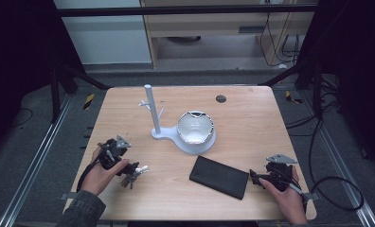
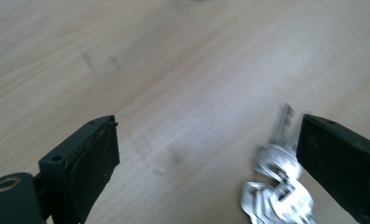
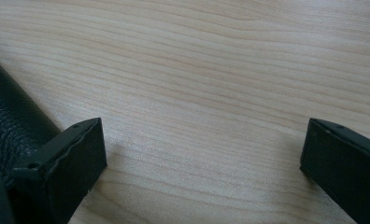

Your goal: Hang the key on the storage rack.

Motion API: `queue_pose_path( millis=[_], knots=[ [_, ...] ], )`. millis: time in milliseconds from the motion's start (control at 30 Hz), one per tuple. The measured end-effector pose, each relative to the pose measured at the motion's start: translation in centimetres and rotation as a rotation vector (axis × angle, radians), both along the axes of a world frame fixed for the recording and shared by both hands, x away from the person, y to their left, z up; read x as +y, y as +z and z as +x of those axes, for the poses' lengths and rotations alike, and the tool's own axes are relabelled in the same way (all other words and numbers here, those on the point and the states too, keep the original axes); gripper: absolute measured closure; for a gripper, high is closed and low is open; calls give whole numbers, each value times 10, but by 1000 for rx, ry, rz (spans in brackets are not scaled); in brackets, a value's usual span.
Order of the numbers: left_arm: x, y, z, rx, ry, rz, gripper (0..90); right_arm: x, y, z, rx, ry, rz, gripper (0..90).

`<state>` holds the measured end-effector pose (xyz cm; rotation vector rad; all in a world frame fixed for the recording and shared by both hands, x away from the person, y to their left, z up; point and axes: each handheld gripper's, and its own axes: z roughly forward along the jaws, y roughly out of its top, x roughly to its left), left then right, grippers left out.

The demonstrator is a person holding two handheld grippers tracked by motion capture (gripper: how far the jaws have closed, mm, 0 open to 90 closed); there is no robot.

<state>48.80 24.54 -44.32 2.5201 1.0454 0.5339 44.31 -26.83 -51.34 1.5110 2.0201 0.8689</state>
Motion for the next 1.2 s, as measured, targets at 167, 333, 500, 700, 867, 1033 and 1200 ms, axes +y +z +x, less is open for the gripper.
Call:
queue_pose_path(
  millis=[167,333,500,700,867,1033,1200],
  knots=[
    [-16,6,-14,44,-54,50,47,0,0,0,1,3,-1,5],
    [-18,4,-20,73,-72,88,52,0,0,-1,1,3,-1,4],
    [-18,3,-26,158,-123,96,141,0,0,-1,1,3,-1,5],
    [-19,4,-28,167,-106,103,99,0,0,-1,1,3,-1,5],
    [-15,-1,-28,186,-97,91,139,0,0,-1,1,3,-1,4],
    [-12,-11,-28,219,-82,86,196,0,0,-1,1,3,-1,5],
    [-11,-18,-24,236,-54,85,235,0,0,-1,1,3,-1,5]
  ],
)
